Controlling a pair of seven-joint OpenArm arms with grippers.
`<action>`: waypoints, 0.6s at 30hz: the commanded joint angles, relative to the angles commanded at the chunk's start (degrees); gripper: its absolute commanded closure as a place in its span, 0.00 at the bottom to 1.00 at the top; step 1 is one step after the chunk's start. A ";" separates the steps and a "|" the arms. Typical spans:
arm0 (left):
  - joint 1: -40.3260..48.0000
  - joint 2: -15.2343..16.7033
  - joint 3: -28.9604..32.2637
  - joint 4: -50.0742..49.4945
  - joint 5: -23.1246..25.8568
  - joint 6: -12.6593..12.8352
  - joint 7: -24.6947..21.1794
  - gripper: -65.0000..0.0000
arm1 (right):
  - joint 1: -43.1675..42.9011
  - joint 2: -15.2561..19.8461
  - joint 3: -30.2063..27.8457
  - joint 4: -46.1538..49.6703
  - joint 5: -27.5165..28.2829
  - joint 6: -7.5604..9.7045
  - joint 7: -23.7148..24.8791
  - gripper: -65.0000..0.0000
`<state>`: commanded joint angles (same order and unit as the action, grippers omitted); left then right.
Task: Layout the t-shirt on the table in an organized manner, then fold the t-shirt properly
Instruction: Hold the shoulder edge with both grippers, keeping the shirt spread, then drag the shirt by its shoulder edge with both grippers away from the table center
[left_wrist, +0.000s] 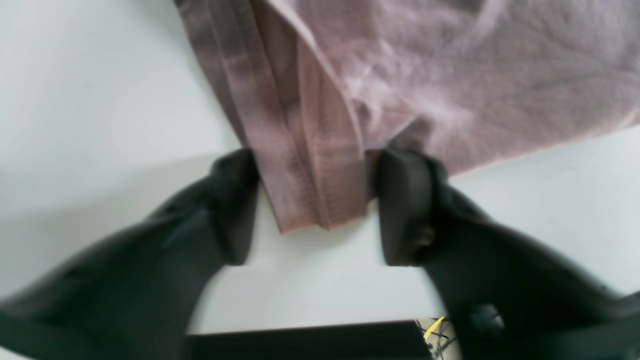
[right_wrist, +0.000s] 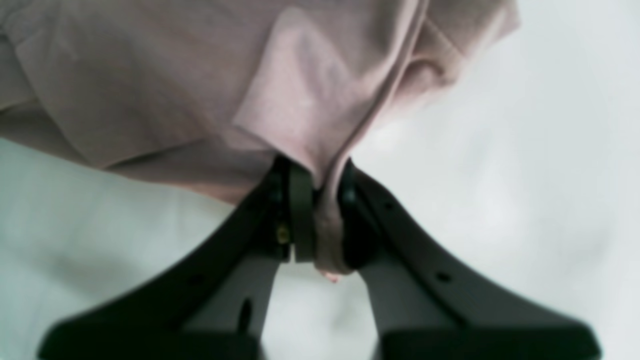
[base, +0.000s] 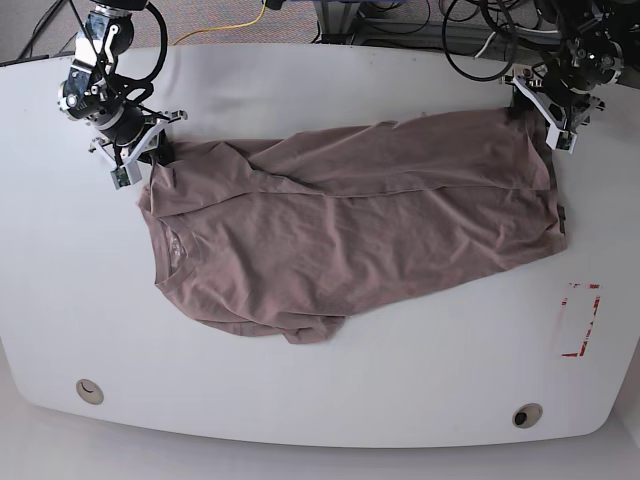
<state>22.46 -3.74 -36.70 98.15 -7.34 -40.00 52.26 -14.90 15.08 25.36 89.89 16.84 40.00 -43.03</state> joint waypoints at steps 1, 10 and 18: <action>0.00 0.00 0.00 -0.35 0.00 0.00 0.00 0.78 | 0.00 0.00 0.00 0.00 0.00 0.00 0.00 0.98; -0.79 0.00 0.00 -0.79 0.09 0.00 0.18 1.00 | -0.18 0.53 0.00 0.00 -0.26 0.00 0.00 0.98; 2.02 -0.09 0.62 4.66 0.09 0.00 0.35 1.00 | -1.85 2.20 2.99 0.00 -0.26 0.00 0.00 0.98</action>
<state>24.48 -3.82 -36.09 102.81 -7.25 -40.00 52.62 -16.75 17.27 28.35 89.89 16.57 40.00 -43.03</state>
